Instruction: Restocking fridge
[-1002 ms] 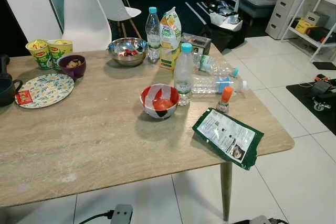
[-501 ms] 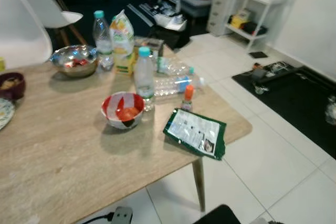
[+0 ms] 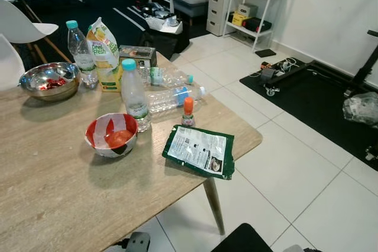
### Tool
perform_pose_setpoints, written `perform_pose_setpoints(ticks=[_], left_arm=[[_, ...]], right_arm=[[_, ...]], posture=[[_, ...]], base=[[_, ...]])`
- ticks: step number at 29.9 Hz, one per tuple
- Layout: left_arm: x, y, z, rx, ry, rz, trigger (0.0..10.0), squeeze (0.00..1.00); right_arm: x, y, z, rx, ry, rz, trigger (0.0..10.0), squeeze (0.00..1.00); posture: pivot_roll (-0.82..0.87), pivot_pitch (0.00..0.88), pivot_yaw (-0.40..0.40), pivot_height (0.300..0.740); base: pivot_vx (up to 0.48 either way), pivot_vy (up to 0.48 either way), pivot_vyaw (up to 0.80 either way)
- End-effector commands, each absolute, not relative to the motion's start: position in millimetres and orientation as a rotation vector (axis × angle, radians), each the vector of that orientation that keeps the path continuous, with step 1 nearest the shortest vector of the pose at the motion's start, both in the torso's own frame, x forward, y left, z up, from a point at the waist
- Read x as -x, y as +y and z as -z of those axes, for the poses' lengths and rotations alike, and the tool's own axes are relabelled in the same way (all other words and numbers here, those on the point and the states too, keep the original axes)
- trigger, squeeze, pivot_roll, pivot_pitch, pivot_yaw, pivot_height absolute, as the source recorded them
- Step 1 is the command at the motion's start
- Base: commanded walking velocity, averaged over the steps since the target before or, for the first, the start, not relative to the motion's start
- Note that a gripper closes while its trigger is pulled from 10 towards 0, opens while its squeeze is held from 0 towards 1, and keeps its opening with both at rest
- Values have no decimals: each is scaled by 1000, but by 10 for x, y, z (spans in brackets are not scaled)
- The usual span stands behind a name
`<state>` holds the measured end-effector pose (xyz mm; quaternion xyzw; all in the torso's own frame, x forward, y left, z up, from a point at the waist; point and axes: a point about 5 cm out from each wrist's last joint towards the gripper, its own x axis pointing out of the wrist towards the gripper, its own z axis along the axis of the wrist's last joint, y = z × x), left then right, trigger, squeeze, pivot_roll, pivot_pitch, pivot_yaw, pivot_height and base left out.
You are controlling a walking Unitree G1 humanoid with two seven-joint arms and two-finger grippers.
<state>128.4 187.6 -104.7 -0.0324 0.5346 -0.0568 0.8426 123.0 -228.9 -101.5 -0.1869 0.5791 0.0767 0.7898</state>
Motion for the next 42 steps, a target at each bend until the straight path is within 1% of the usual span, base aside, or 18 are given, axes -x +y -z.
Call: perform_pose_setpoints(ticks=[1,12,28,42], left_arm=[[-1269,1878,1052,46,1140,136,10000,0],[-1266,1876,1053,49,1143,137,10000,0],[-1266,1873,1053,54,1144,140,10000,0],[-1261,1874,1055,49,1146,146,10000,0]], right_arm=[[-1260,-2295,1004,419,1235,-169,10000,0],[-1260,-2294,1004,413,1234,-168,10000,0],[-1272,-2263,1002,358,1213,-183,10000,0],[-1259,-2245,1008,330,1218,-202,10000,0]], posture=[[49,0,-50,740],[50,0,-47,740],[50,0,-47,740],[49,0,-48,740]], base=[[0,-469,0],[0,-458,0],[0,-453,0],[0,-448,761]])
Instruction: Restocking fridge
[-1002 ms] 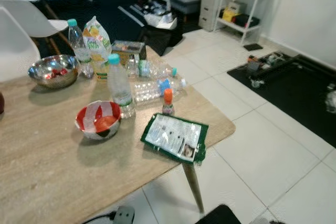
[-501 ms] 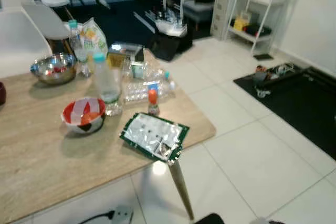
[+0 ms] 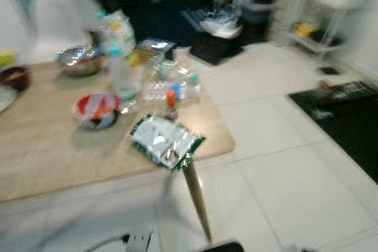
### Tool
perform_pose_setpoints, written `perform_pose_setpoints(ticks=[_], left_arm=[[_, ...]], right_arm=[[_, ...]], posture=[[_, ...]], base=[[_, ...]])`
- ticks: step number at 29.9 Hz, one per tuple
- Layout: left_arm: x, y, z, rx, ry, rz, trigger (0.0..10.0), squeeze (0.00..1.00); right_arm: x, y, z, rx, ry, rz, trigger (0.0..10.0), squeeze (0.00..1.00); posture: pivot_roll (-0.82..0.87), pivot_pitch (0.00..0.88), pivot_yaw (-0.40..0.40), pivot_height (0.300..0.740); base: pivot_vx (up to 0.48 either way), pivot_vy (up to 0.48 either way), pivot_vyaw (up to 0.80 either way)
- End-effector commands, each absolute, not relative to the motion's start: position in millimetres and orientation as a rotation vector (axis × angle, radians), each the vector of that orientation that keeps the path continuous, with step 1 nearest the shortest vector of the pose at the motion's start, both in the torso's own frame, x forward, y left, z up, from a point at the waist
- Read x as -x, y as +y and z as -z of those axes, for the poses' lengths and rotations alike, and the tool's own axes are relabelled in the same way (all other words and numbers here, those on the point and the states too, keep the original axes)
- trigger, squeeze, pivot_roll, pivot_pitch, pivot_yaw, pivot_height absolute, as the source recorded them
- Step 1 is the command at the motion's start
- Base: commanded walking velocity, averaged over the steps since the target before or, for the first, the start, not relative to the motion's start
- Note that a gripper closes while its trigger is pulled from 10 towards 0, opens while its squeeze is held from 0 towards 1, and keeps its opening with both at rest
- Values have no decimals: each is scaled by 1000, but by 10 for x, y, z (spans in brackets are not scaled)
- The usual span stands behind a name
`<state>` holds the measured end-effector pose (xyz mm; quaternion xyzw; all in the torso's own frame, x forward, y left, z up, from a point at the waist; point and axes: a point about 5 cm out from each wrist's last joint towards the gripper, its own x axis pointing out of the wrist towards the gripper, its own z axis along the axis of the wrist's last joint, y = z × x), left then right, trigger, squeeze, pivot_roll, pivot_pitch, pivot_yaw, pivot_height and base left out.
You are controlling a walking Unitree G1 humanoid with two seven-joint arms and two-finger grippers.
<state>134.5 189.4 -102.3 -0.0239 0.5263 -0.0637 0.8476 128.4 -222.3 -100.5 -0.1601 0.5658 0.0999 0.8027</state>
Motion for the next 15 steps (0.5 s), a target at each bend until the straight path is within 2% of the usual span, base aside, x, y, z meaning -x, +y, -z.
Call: perform_pose_setpoints(ticks=[1,3,15], left_arm=[[-1259,1873,1055,48,1147,148,10000,0],[-1259,1873,1055,47,1146,149,10000,0],[-1258,1874,1055,44,1146,154,10000,0]], right_arm=[[-1260,-2255,1007,341,1214,-185,10000,0],[-1259,-2256,1007,350,1216,-190,10000,0],[-1256,-2269,1008,370,1220,-174,10000,0]], posture=[[48,0,-49,740],[48,0,-49,740],[48,0,-48,740]], base=[[0,-446,781],[0,-446,594],[0,-442,0]])
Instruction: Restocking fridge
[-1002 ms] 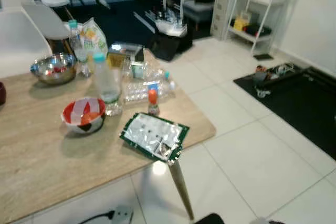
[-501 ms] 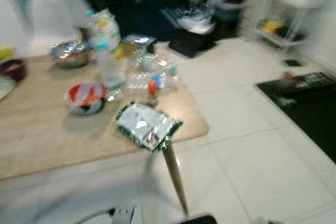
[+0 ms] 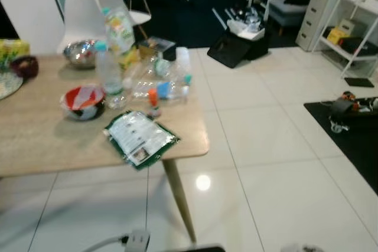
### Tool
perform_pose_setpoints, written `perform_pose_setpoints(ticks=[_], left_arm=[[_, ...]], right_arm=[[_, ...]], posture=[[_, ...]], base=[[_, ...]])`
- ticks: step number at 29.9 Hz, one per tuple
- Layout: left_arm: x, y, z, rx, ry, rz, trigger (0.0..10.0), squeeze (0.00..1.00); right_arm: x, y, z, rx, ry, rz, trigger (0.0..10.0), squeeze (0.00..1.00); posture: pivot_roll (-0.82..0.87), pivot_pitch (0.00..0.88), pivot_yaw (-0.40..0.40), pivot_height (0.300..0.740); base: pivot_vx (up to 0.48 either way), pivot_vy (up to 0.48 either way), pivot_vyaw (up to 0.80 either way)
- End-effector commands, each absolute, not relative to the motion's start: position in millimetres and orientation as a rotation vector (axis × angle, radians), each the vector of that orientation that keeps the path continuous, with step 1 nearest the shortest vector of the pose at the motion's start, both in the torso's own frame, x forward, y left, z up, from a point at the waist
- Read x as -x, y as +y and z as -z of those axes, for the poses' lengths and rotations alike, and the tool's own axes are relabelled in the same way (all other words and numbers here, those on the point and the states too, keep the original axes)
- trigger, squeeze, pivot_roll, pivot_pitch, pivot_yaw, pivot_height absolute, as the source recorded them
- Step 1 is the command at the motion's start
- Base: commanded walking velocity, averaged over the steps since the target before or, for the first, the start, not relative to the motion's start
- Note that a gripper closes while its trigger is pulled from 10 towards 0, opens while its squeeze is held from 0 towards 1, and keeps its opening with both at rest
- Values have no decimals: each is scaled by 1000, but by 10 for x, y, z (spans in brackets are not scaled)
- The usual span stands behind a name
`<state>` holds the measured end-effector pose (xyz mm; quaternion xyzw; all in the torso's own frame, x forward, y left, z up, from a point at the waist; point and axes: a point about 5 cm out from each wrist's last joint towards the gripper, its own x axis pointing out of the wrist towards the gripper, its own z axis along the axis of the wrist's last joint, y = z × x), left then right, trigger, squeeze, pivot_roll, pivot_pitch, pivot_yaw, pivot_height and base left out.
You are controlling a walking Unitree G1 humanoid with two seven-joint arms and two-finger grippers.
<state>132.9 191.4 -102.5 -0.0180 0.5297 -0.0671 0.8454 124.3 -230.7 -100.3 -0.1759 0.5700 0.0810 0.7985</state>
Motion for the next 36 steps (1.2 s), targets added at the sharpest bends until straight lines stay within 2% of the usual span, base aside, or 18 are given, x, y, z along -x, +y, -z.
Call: perform_pose_setpoints(ticks=[1,29,36], left_arm=[[-1258,1874,1055,44,1146,154,10000,0],[-1262,1873,1054,51,1144,149,10000,0],[-1262,1886,1054,62,1139,118,10000,0]], right_arm=[[-1256,-2269,1008,370,1220,-173,10000,0],[-1260,-2272,1006,373,1221,-171,10000,0],[-1261,-2270,1006,370,1221,-171,10000,0]], posture=[[48,0,-48,740],[48,0,-47,740],[46,0,-47,740]], base=[[0,-439,0],[0,-441,0],[0,-50,0]])
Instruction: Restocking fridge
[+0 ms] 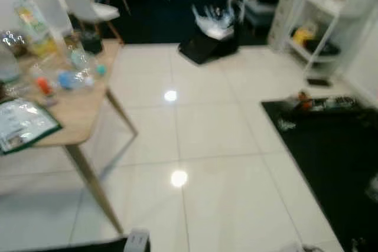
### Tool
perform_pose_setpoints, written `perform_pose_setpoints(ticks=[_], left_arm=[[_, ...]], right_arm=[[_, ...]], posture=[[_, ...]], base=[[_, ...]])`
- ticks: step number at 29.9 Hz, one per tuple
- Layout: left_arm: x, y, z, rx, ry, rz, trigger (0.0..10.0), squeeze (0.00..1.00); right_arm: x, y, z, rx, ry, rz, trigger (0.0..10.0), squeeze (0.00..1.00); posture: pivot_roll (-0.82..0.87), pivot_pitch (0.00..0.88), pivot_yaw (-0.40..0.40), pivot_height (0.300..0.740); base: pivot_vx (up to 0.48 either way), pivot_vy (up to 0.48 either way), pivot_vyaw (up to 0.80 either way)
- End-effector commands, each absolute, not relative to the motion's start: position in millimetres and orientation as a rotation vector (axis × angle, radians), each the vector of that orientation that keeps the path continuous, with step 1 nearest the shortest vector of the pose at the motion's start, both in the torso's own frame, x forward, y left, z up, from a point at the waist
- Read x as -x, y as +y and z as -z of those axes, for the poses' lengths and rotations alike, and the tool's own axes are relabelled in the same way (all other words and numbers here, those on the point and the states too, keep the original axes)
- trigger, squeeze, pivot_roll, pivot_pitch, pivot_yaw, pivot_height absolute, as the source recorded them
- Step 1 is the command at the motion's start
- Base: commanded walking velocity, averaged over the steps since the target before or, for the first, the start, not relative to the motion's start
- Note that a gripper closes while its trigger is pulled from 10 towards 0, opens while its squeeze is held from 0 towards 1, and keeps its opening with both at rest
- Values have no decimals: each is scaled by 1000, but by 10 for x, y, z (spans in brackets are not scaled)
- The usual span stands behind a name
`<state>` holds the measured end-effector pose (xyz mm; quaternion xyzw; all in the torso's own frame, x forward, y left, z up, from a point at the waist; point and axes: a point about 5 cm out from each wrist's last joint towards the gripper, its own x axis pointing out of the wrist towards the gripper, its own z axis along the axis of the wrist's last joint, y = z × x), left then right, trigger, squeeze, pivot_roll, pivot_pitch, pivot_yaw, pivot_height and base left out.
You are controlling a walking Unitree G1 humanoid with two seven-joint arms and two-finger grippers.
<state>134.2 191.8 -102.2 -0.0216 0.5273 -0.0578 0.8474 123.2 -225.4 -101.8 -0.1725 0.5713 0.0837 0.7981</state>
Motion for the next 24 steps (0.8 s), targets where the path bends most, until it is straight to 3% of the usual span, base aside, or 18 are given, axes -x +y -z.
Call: perform_pose_setpoints(ticks=[1,18,24], left_arm=[[-1261,1890,1054,60,1139,111,10000,0],[-1267,1891,1052,83,1130,95,10000,0],[-1269,1890,1050,78,1130,104,10000,0]], right_arm=[[-1261,-2270,1006,370,1221,-171,10000,0],[-1264,-2265,1006,366,1221,-171,10000,0],[-1263,-2262,1007,366,1221,-172,10000,0]], posture=[[45,0,-46,740],[42,0,-45,740],[43,0,-44,740]], base=[[0,0,0],[0,0,0],[285,0,0]])
